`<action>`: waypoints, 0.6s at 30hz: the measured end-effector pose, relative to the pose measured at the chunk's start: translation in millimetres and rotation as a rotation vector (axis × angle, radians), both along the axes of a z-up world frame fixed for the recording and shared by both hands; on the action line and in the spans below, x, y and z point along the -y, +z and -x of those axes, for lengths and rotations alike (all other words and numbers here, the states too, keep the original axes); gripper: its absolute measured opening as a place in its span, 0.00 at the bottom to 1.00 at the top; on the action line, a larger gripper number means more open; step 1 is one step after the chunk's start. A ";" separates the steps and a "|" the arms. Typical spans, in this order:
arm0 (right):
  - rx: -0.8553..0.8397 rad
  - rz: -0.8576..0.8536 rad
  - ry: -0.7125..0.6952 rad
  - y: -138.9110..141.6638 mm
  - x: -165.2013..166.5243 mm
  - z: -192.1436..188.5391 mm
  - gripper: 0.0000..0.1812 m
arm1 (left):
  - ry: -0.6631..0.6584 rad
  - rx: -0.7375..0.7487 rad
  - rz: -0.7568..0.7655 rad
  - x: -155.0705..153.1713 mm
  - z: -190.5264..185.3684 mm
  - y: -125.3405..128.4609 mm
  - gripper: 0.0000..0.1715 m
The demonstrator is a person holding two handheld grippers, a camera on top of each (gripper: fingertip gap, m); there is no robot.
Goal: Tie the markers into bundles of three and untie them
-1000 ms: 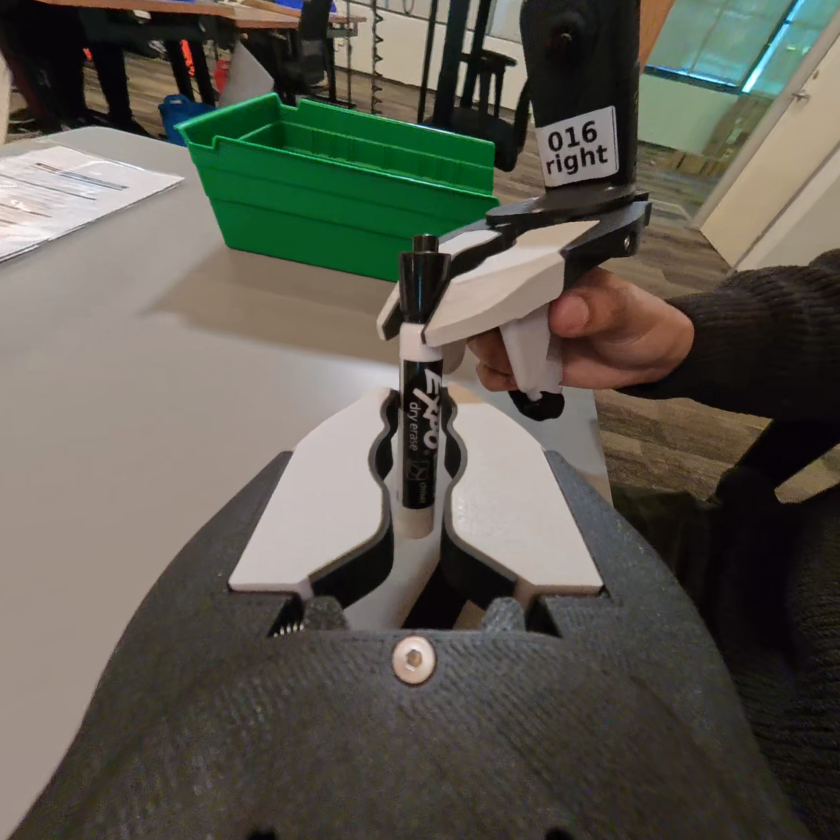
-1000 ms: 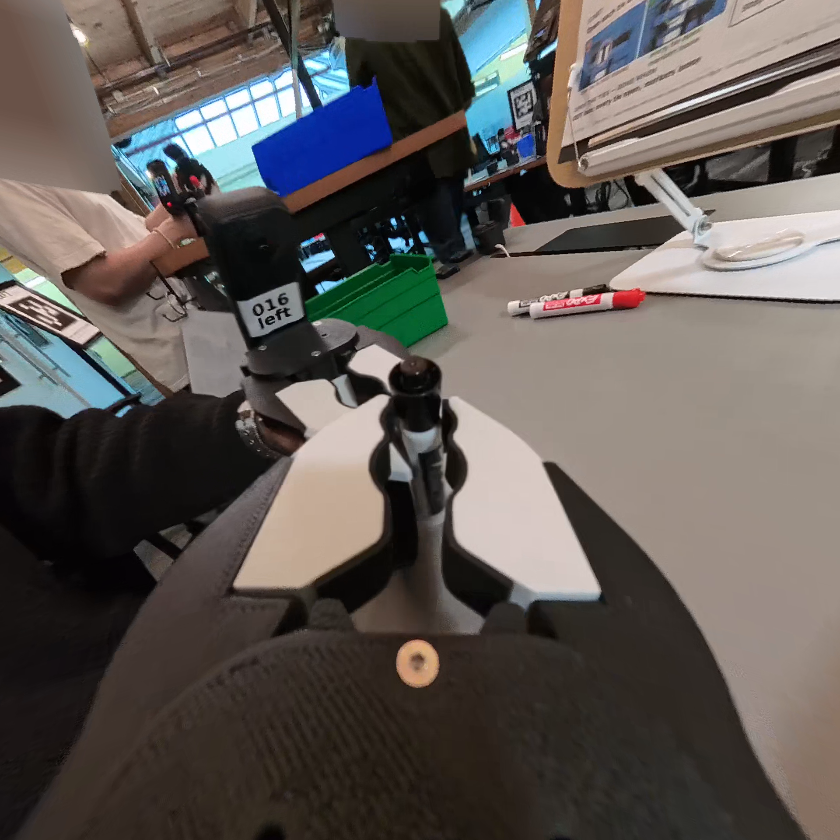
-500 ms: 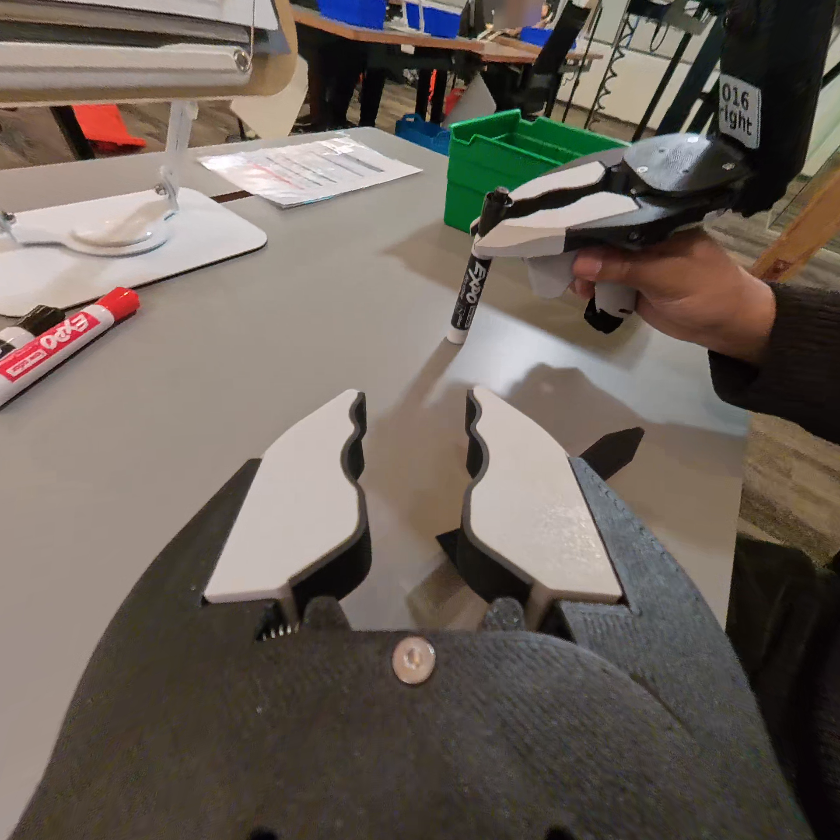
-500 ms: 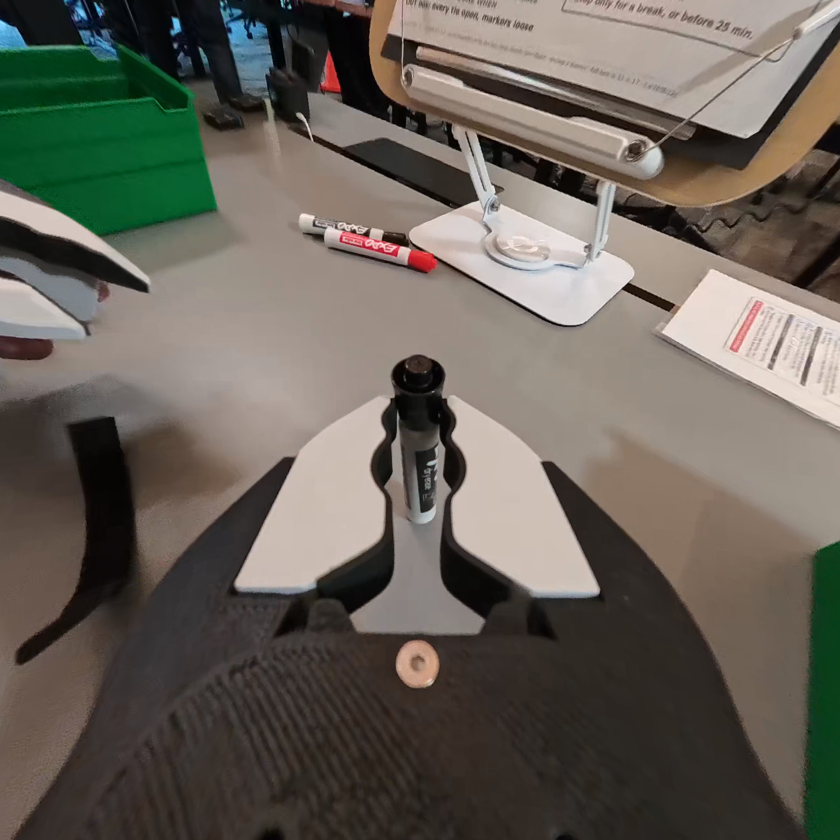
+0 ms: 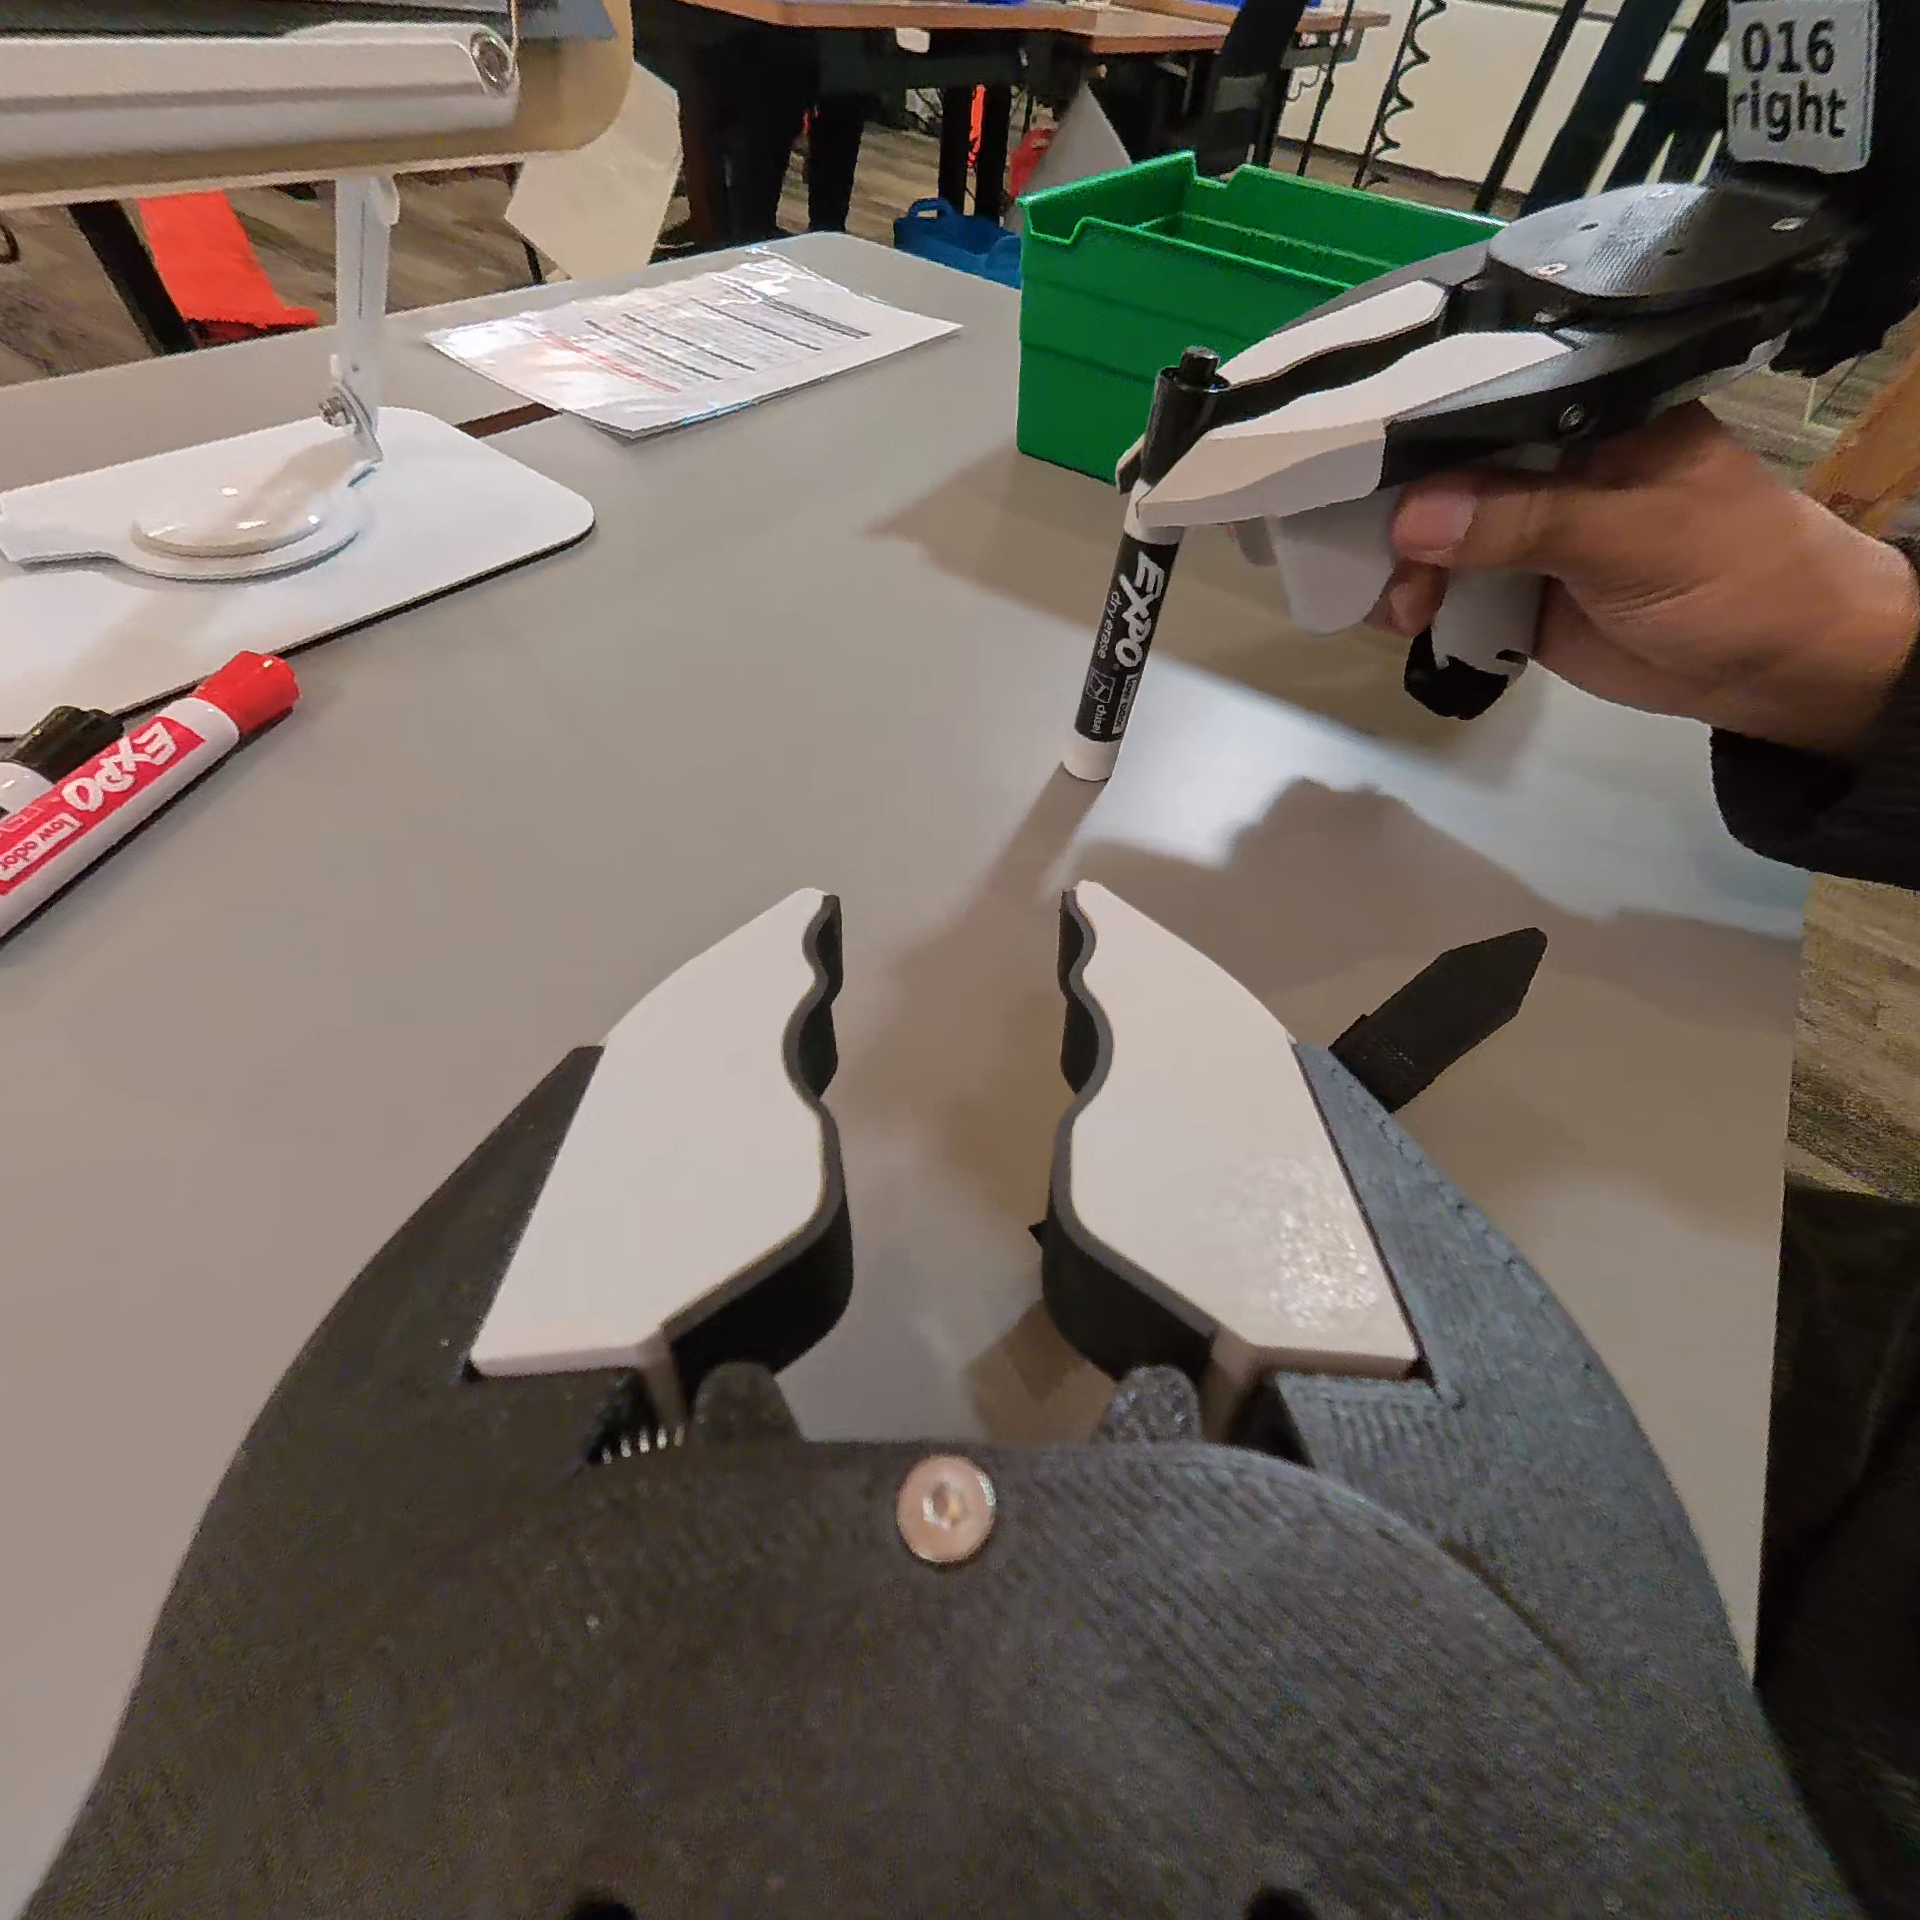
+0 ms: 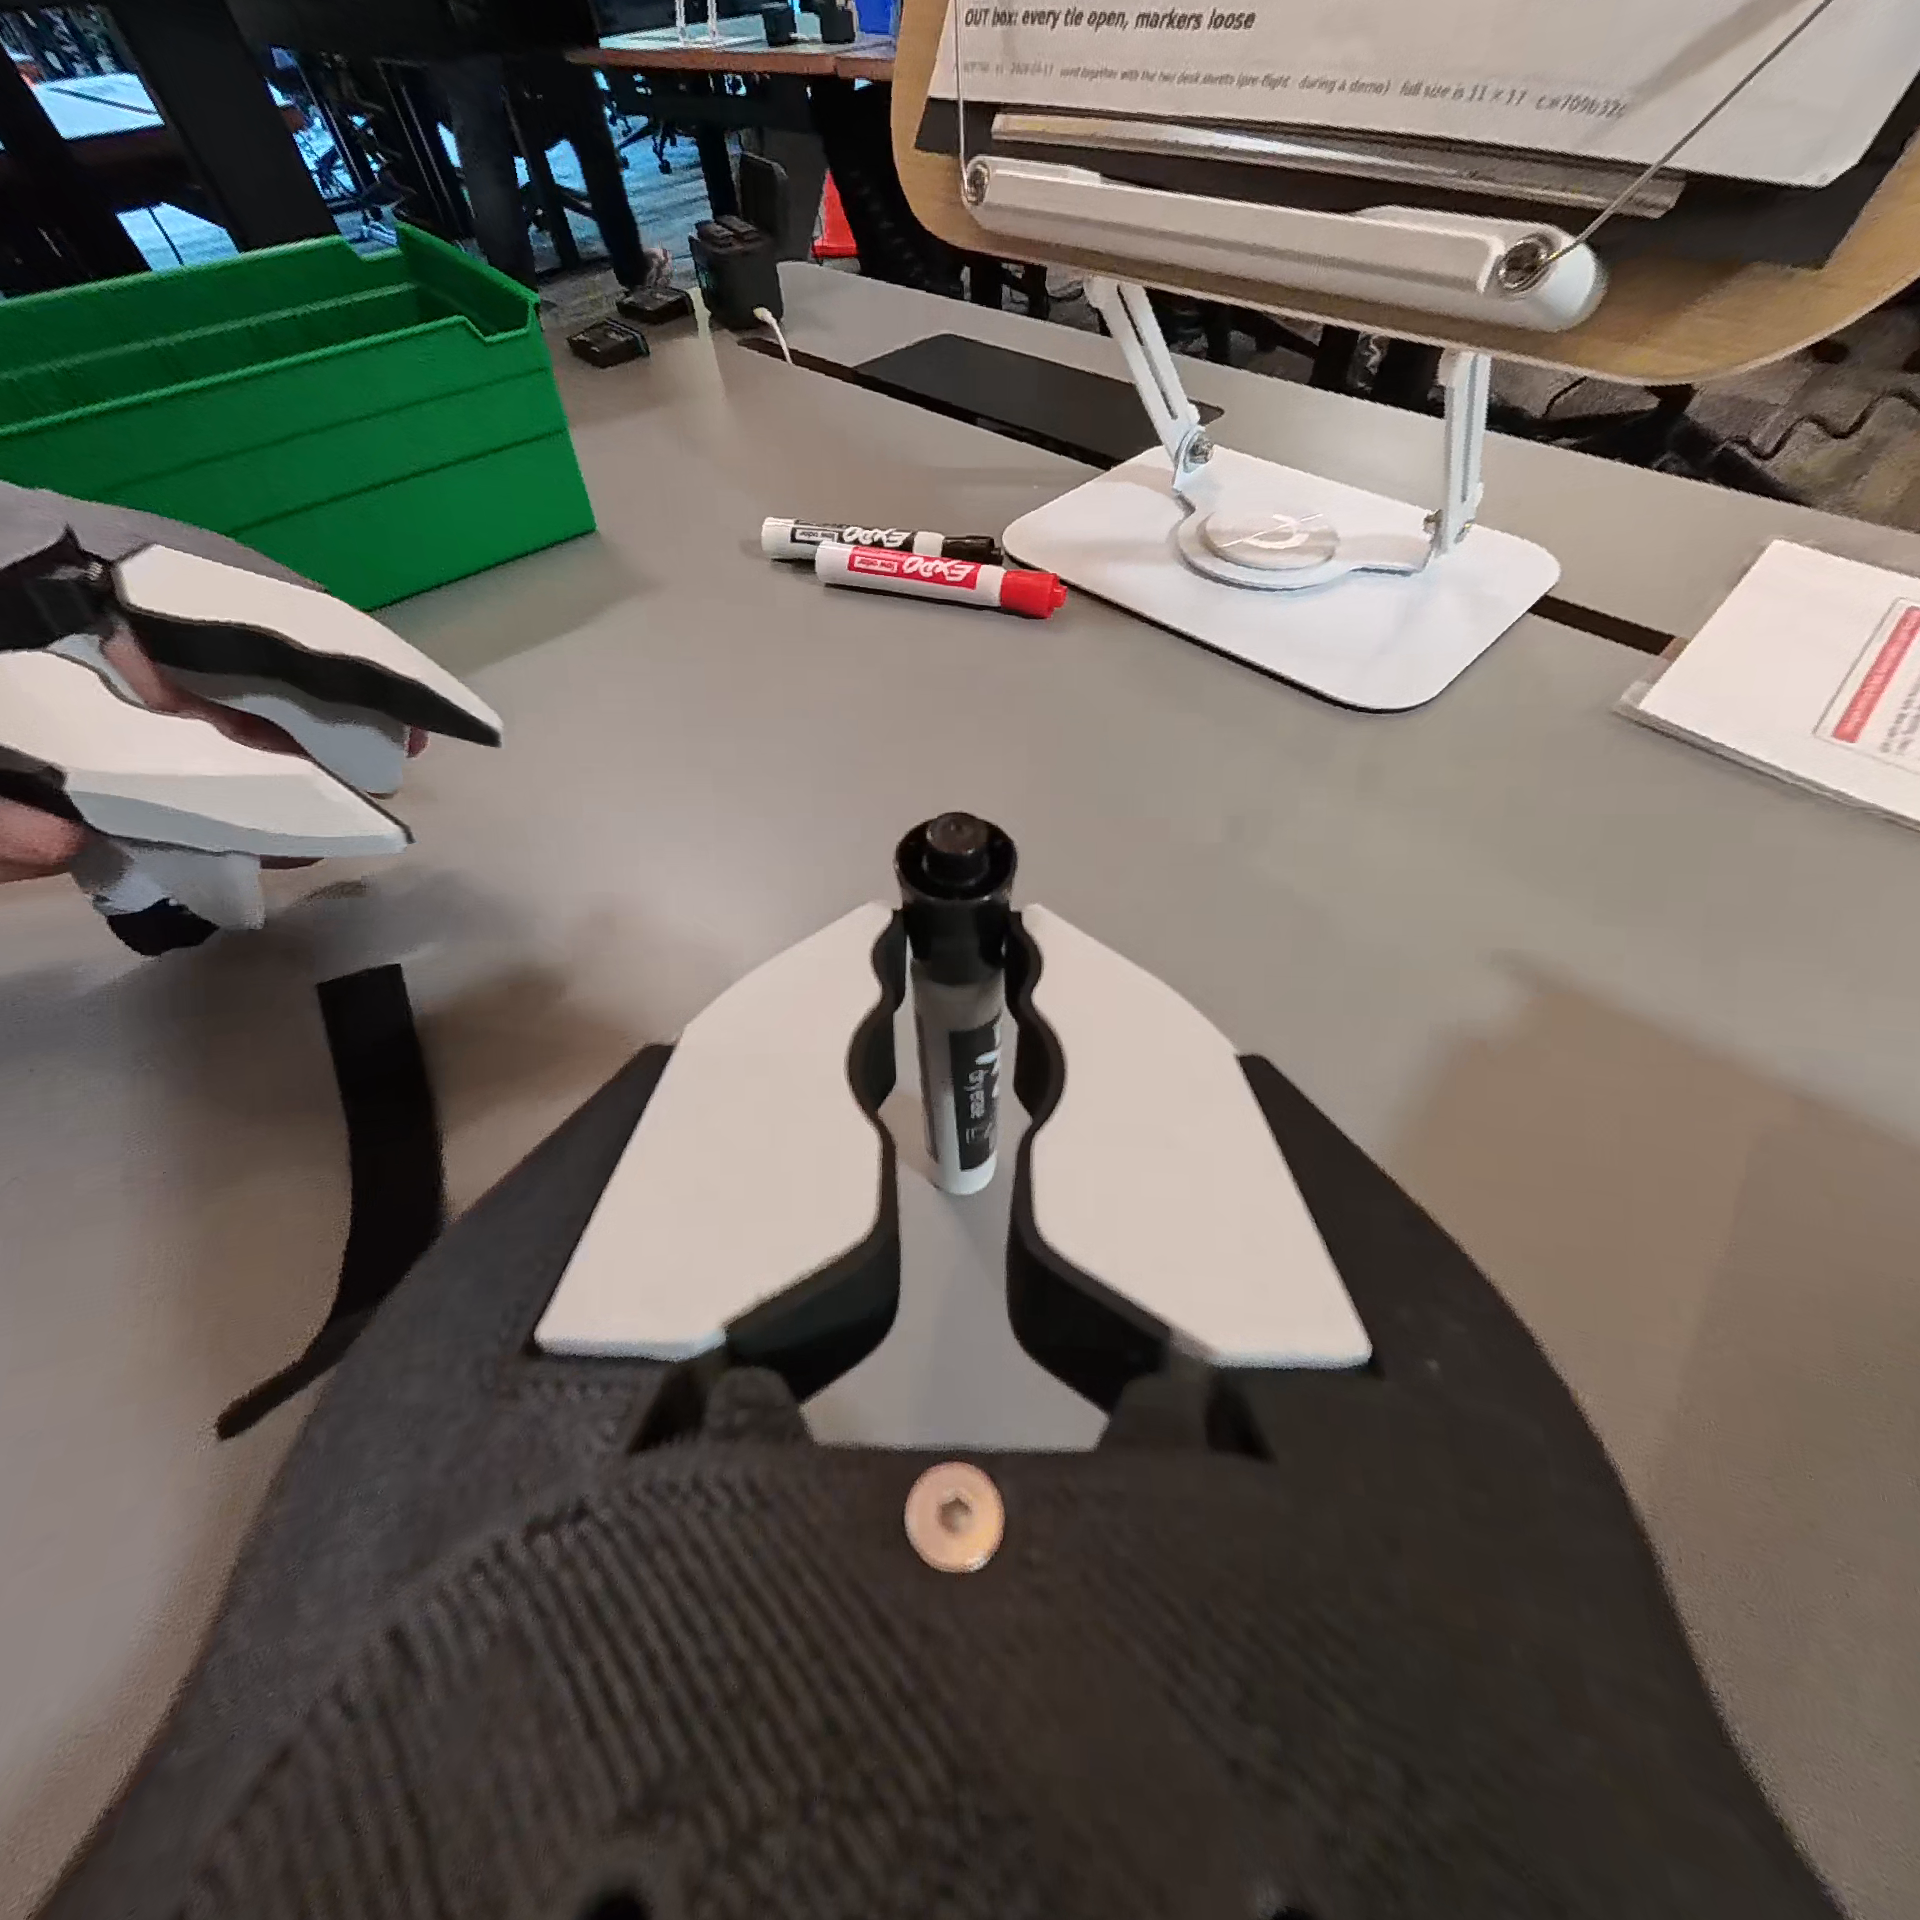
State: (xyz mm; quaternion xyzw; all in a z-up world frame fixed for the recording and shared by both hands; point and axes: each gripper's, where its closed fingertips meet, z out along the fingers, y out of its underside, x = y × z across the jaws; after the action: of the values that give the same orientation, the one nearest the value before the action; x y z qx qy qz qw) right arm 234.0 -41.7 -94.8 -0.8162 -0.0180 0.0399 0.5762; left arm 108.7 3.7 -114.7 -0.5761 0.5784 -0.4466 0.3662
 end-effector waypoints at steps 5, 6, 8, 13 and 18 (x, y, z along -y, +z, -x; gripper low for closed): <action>0.001 -0.005 0.000 -0.7 1.1 0.4 0.10 | 0.000 0.004 -0.009 -0.4 -2.4 -0.8 0.24; 0.000 -0.006 0.000 -0.6 0.8 0.7 0.10 | 0.000 0.001 -0.011 -0.8 -2.3 -1.6 0.24; -0.008 -0.001 -0.002 -1.4 -0.7 1.4 0.11 | 0.006 -0.001 -0.012 -2.4 -2.0 -2.5 0.24; 0.007 0.014 -0.014 -4.3 -2.8 1.1 0.15 | 0.042 0.006 -0.014 -9.7 -1.4 -1.8 0.24; -0.005 0.001 -0.017 -1.7 -1.2 -0.3 0.17 | 0.062 0.012 -0.010 -15.0 -0.7 -0.9 0.24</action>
State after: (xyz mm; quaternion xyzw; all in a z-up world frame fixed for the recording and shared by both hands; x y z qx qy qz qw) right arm 234.3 -40.5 -96.5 -0.8163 -0.0096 0.0372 0.5763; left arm 109.4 18.7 -115.6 -0.5891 0.5602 -0.4357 0.3864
